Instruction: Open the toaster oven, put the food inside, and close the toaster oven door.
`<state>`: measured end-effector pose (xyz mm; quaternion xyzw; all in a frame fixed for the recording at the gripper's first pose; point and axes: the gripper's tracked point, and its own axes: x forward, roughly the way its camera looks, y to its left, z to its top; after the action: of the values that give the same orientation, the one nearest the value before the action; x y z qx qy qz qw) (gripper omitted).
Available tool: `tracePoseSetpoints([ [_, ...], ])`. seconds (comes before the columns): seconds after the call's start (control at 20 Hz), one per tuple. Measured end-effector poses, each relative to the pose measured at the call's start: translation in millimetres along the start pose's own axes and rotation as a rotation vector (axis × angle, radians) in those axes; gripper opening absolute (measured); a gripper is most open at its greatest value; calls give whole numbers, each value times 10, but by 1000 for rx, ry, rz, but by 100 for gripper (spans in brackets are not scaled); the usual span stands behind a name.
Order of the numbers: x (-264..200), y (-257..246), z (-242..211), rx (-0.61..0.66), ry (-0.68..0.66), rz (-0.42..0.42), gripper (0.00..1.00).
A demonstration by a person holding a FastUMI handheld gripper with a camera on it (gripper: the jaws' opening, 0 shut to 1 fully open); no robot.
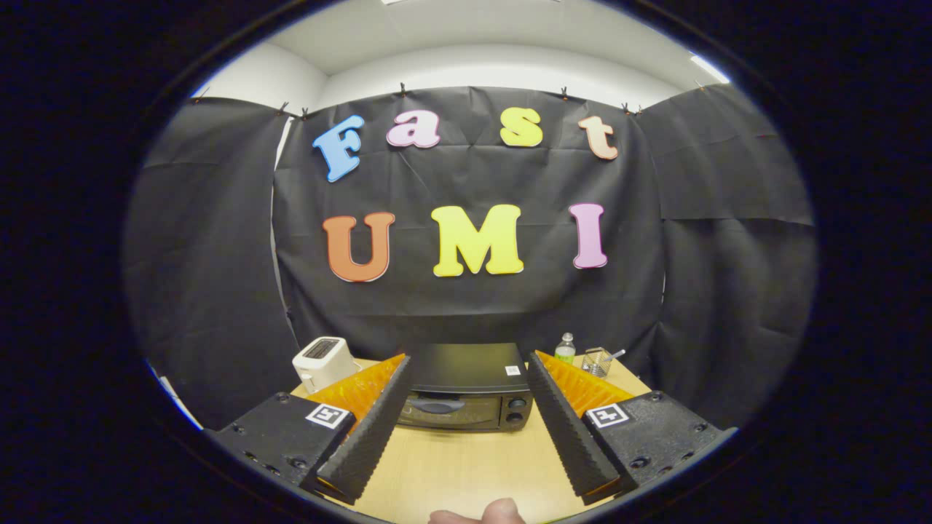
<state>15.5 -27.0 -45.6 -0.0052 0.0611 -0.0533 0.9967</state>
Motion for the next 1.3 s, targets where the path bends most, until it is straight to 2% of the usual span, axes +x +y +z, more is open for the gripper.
tracePoseSetpoints([
  [0.25,392,147,-334,-34,70,2,100],
  [0.6,1321,517,-963,-71,185,72,100],
  [0.95,2188,589,-1584,-34,299,51,100],
  [1.2,2435,658,-1938,-22,365,46,100],
  [1.3,2498,683,-1920,-30,341,48,100],
])
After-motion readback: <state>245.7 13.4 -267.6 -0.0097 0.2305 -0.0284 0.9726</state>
